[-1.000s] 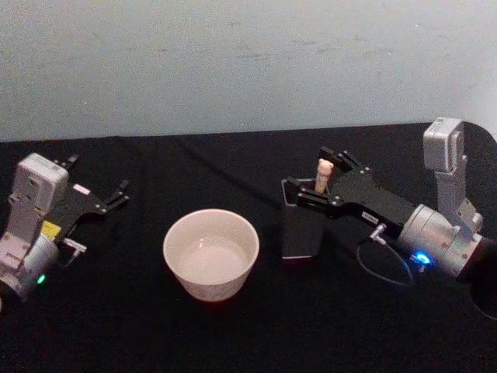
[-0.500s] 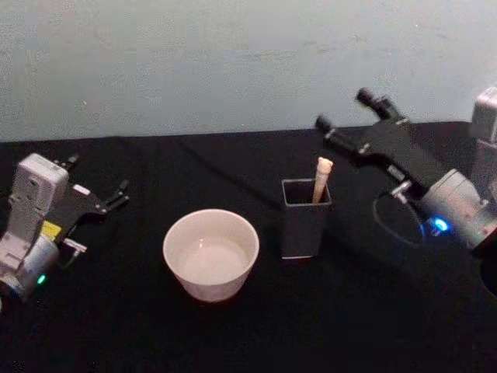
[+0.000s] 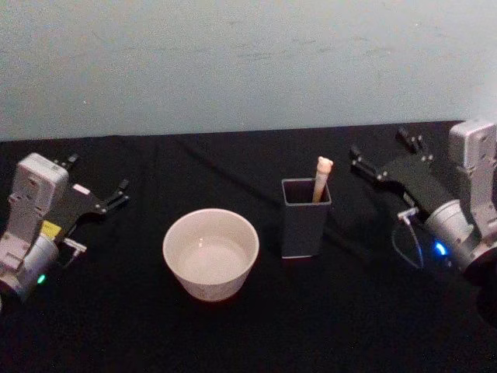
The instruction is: Pick up the stirring spoon with one hand, stir inside the cup, then place it back in its original position.
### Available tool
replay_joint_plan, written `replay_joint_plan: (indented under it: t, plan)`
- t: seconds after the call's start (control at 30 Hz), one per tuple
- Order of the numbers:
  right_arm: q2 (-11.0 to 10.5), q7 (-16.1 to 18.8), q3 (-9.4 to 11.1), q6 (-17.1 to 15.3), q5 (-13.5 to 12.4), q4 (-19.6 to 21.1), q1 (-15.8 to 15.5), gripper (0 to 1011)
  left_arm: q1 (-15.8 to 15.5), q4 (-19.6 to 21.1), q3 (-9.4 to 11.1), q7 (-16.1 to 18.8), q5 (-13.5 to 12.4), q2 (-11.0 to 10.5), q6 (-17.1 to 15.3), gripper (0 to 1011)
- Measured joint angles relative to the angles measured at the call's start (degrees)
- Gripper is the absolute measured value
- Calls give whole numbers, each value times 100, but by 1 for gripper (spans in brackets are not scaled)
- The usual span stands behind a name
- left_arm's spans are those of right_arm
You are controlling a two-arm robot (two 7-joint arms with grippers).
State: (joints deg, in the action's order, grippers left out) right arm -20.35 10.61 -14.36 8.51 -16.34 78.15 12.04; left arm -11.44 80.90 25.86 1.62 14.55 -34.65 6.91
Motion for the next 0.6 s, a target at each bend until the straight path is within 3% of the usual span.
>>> replay_joint_plan:
  t: [0.27, 0.6]
  plan:
    - [101, 122, -81, -238, 177, -329, 8, 1000, 0, 0, 0, 0, 0, 0, 0, 1001]
    - [94, 115, -80, -230, 176, -311, 9, 1000, 0, 0, 0, 0, 0, 0, 0, 1001]
